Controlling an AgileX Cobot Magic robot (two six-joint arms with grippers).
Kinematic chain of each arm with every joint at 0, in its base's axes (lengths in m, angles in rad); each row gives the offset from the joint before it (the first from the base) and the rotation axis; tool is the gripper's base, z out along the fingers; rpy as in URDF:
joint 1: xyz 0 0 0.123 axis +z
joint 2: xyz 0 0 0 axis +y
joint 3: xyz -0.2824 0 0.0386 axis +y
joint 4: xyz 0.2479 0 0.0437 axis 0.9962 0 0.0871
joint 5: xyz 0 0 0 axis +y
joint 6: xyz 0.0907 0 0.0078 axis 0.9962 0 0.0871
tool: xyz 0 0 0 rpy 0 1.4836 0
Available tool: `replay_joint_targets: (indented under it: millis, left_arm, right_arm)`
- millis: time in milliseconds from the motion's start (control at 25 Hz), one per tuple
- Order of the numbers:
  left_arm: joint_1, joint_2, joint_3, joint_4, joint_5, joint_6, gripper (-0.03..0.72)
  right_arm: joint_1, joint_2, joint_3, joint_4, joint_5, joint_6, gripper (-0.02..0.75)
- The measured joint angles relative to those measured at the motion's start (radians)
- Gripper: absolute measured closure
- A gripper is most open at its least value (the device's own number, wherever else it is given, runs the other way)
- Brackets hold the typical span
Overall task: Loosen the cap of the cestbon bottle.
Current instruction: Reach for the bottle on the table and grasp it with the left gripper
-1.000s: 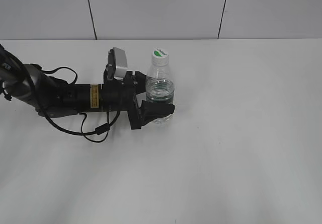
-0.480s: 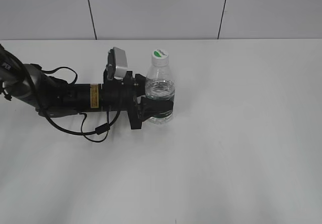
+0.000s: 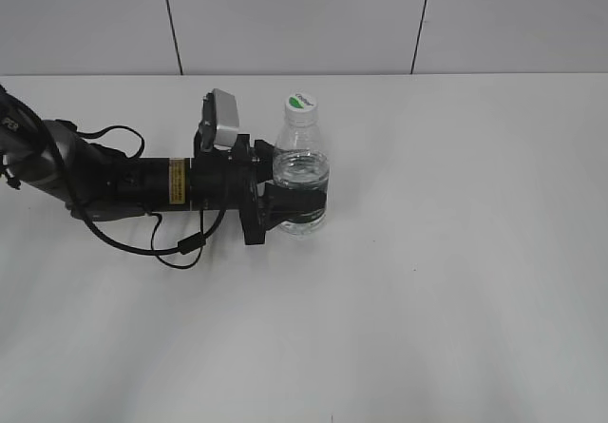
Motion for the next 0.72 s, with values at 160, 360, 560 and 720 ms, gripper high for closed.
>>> replay_joint_targets:
  millis: [160, 360, 560, 720]
  left_arm:
    - [0.0, 0.0, 0.0, 0.001, 0.0, 0.0, 0.277]
    - [0.0, 0.0, 0.0, 0.001, -0.001, 0.0, 0.277]
    - [0.0, 0.0, 0.0, 0.002, -0.001, 0.0, 0.278]
    - [0.0, 0.0, 0.0, 0.002, -0.001, 0.0, 0.278]
  right_arm:
    - [0.0, 0.0, 0.0, 0.0, 0.0, 0.0, 0.169]
    - [0.0, 0.0, 0.0, -0.014, 0.0, 0.005, 0.169]
    - [0.0, 0.007, 0.0, -0.003, 0.0, 0.006, 0.169]
    - [0.0, 0.009, 0.0, 0.059, -0.003, 0.008, 0.169]
